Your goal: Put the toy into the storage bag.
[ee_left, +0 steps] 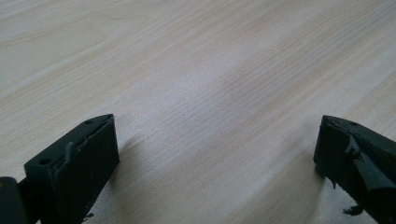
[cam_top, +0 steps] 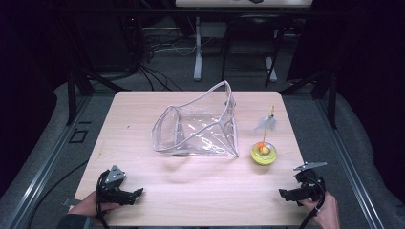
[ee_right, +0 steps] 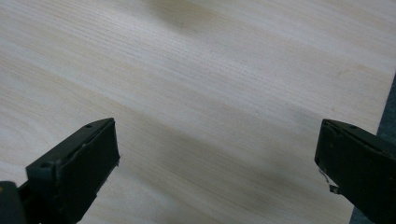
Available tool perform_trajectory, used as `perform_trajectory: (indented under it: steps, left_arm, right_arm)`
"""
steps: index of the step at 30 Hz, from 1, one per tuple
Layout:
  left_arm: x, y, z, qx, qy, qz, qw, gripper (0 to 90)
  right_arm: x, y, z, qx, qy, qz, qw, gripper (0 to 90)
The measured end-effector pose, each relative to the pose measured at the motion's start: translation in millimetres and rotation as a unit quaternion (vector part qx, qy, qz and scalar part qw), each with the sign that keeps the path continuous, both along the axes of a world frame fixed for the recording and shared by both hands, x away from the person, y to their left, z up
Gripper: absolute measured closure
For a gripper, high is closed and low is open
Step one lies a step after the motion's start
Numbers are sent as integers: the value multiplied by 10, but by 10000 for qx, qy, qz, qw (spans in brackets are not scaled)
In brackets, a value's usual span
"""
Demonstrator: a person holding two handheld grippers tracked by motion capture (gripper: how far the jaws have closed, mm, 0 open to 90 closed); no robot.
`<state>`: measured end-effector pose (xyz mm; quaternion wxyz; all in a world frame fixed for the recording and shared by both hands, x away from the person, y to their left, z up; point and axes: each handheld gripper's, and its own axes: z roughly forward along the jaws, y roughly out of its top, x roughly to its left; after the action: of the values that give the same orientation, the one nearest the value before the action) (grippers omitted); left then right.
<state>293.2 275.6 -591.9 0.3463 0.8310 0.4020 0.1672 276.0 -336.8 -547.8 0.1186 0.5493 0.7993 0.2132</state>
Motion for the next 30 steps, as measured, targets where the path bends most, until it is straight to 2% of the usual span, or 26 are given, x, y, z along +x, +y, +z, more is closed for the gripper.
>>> perform_trajectory:
  steps: [4, 7, 11, 19, 22, 26, 30]
  left_arm:
    - [0, 0, 0, -1, -3, 0, 10000, 0]
    - [0, 0, 0, -1, 0, 1, 10000, 0]
    - [1, 1, 0, 3, -6, -5, 10000, 0]
    - [0, 2, 0, 6, -6, -9, 10000, 0]
    - [1, 2, 0, 7, -6, -11, 10000, 0]
    - [-1, 1, -1, 4, -1, -7, 10000, 0]
    - [0, 0, -3, 13, -22, -1, 10000, 0]
  right_arm:
    - [-10, 16, 27, -50, -64, 15, 10000, 0]
    - [10, 28, -4, -160, 101, 89, 9998, 0]
    - [46, 47, 2, -247, 145, 128, 9995, 0]
    - [74, 89, 42, -258, 229, 209, 9992, 0]
    - [116, 106, 101, -333, 328, 277, 9985, 1]
    - [185, 123, 198, -247, 317, 330, 9986, 12]
    - [243, 158, 265, -349, 414, 458, 9975, 12]
